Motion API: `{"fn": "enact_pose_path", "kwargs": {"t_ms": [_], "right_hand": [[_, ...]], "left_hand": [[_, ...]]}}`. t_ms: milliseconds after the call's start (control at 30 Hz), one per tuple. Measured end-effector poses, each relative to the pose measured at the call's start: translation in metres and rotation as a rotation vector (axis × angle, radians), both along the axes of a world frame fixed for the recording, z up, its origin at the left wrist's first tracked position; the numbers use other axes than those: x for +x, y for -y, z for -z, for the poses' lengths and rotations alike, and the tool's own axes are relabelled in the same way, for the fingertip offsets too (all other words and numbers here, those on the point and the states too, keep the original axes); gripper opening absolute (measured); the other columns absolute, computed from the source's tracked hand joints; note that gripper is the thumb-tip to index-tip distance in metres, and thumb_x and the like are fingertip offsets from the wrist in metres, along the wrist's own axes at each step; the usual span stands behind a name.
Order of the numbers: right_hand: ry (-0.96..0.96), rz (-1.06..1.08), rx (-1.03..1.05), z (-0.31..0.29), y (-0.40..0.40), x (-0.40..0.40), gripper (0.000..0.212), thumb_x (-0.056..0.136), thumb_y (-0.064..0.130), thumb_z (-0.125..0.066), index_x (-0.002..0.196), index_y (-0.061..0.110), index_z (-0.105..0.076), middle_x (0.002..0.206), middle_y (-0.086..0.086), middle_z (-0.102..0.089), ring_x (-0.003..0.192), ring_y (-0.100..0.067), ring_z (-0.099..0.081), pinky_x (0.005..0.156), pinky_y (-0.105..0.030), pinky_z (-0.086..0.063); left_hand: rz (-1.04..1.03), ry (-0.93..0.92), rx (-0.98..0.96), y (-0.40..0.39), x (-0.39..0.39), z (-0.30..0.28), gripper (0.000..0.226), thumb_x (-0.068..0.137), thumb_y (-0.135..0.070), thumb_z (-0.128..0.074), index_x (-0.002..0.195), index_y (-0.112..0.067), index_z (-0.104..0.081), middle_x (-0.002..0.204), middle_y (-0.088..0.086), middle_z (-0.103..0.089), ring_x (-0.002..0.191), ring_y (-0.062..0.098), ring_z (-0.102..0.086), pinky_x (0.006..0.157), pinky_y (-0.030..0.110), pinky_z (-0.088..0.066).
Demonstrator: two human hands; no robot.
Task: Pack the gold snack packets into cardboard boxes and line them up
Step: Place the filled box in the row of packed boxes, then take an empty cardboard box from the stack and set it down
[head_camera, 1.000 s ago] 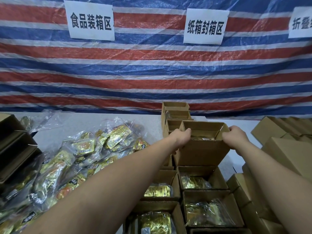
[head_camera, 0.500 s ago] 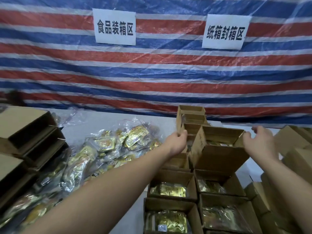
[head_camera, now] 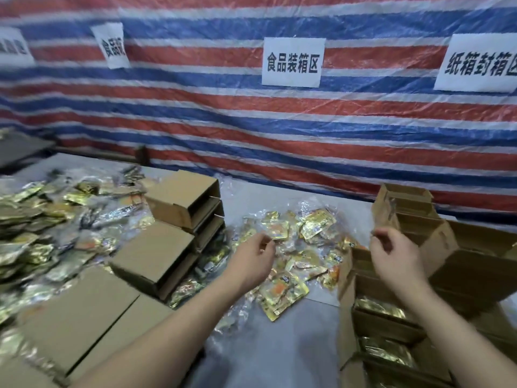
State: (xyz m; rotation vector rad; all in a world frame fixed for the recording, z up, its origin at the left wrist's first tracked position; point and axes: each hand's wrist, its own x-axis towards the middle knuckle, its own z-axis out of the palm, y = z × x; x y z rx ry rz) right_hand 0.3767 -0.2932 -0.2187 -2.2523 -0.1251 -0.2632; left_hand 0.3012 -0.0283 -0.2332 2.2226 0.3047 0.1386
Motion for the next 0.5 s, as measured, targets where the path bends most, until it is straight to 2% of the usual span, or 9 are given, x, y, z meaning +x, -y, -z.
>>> {"fn": "enact_pose_path", "kwargs": {"t_ms": [100,200,267,333,433,500], "right_hand": [[-0.035,-0.127,0.08,0.005,-0.055,-0.033,0.016,0.097,0.022,-0.059,0.11,0.03,-0.058,0.094,0.018,-0.061,0.086,0.002,-0.058,0.067,-0.019,-0.043],[-0.107,-0.215,0.123,0.022,-0.102,-0.06,0.021,0.097,0.022,-0.059,0.113,0.033,-0.055,0.101,0.02,-0.061,0.085,0.007,-0.059,0.068,-0.014,-0.042],[-0.169,-0.27,0.101,0.034,-0.127,-0.076,0.02,0.097,0.023,-0.06,0.115,0.03,-0.057,0.102,0.021,-0.061,0.088,0.007,-0.059,0.069,-0.012,-0.042],[-0.233,-0.324,0.08,0.042,-0.146,-0.089,0.015,0.096,0.024,-0.061,0.109,0.031,-0.059,0.1,0.022,-0.061,0.087,0.01,-0.059,0.066,-0.007,-0.042],[-0.3,-0.366,0.065,0.048,-0.168,-0.104,0.011,0.096,0.026,-0.062,0.1,0.037,-0.059,0.093,0.017,-0.066,0.079,0.012,-0.06,0.061,-0.004,-0.041],[-0.325,-0.394,0.059,0.054,-0.178,-0.111,0.014,0.096,0.022,-0.061,0.099,0.035,-0.061,0.087,0.014,-0.065,0.072,0.012,-0.059,0.057,-0.004,-0.04]], "left_hand": [[-0.021,0.01,0.004,-0.04,-0.048,-0.002,0.019,0.098,-0.042,-0.044,0.104,-0.033,-0.059,0.093,-0.019,-0.062,0.08,-0.007,-0.055,0.065,0.016,-0.04],[-0.077,-0.02,0.045,-0.078,-0.089,0.008,0.013,0.097,-0.044,-0.044,0.096,-0.039,-0.056,0.085,-0.024,-0.06,0.076,-0.013,-0.054,0.065,0.016,-0.042],[-0.104,-0.049,0.065,-0.099,-0.109,0.018,0.012,0.098,-0.04,-0.045,0.097,-0.036,-0.057,0.088,-0.02,-0.061,0.078,-0.009,-0.054,0.07,0.022,-0.044],[-0.131,-0.068,0.076,-0.117,-0.121,0.028,0.016,0.098,-0.035,-0.047,0.103,-0.029,-0.061,0.095,-0.014,-0.064,0.083,0.001,-0.057,0.075,0.024,-0.044],[-0.163,-0.081,0.093,-0.14,-0.129,0.036,0.017,0.098,-0.033,-0.047,0.104,-0.025,-0.061,0.098,-0.01,-0.063,0.085,0.005,-0.056,0.073,0.024,-0.04],[-0.187,-0.096,0.092,-0.155,-0.126,0.036,0.015,0.098,-0.034,-0.046,0.102,-0.027,-0.058,0.098,-0.009,-0.063,0.093,0.012,-0.06,0.078,0.026,-0.044]]}}
